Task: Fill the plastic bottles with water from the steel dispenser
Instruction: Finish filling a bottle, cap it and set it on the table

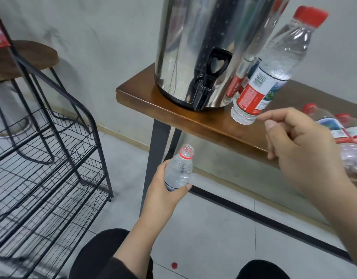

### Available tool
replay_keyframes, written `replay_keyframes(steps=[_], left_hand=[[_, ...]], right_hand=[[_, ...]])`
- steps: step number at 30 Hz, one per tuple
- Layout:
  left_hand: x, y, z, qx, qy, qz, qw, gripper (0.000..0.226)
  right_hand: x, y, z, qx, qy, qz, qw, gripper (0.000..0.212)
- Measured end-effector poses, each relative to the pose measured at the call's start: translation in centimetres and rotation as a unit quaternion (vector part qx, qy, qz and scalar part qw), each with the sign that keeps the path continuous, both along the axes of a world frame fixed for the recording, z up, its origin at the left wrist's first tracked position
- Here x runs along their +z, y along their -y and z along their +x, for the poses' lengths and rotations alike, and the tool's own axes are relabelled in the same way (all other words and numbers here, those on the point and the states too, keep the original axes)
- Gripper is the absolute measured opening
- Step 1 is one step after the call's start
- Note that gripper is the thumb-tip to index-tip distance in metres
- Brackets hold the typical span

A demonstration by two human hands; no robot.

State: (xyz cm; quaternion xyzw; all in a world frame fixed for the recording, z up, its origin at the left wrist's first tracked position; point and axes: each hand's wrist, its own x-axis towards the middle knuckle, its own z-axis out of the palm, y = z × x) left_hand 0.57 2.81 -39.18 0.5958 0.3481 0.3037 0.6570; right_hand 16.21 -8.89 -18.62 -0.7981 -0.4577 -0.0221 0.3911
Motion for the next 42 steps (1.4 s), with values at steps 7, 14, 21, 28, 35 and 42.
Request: replay_keyframes(steps=[7, 14, 21, 28, 35, 42], left_hand=[[1.1, 1.3, -2.7, 0.005, -0.034, 0.05, 0.998, 0.067], [2.6, 3.2, -4.0, -0.015, -0.045, 0.068, 0.997, 0.063], [4.6, 6.0, -3.9, -0.059, -0.043, 0.09, 0.993, 0.062], [5.3, 9.0, -2.5, -0.081, -0.042, 0.077, 0.993, 0.058], [6.8, 12.0, -0.8, -0.108, -0.048, 0.067, 0.991, 0.061], [10.5, 15.9, 0.4, -0.125, -0.061, 0.112, 0.984, 0.051]], right_hand=[[-1.1, 1.7, -1.2, 0.029, -0.022, -0.031, 0.999, 0.016], [-1.6, 3.8, -2.1, 0.058, -0.05, -0.067, 0.995, 0.012], [-1.0, 6.7, -2.1, 0.06, -0.045, -0.074, 0.994, 0.011], [-1.5, 10.6, -1.3, 0.041, -0.062, -0.106, 0.992, 0.013], [-0.7, 14.5, 0.1, 0.036, -0.072, -0.111, 0.991, 0.015], [1.2, 19.6, 0.8, 0.025, -0.068, -0.08, 0.994, 0.017]])
